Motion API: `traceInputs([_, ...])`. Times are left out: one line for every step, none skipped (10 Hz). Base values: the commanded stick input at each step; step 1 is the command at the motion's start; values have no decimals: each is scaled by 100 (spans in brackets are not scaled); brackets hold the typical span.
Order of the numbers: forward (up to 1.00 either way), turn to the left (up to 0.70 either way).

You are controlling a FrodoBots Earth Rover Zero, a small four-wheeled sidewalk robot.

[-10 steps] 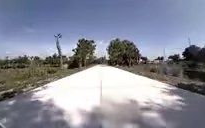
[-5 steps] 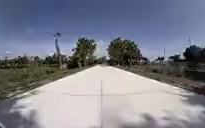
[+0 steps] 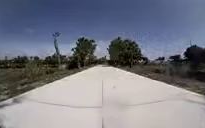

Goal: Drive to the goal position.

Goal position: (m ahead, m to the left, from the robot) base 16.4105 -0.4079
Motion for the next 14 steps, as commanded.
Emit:
traceInputs([85,0])
traceInputs([85,0])
traceInputs([85,0])
traceInputs([85,0])
traceInputs([85,0])
traceInputs([85,0])
traceInputs([85,0])
traceInputs([85,0])
traceInputs([85,0])
traceInputs([85,0])
traceInputs([85,0])
traceInputs([85,0])
traceInputs([85,0])
traceInputs([85,0])
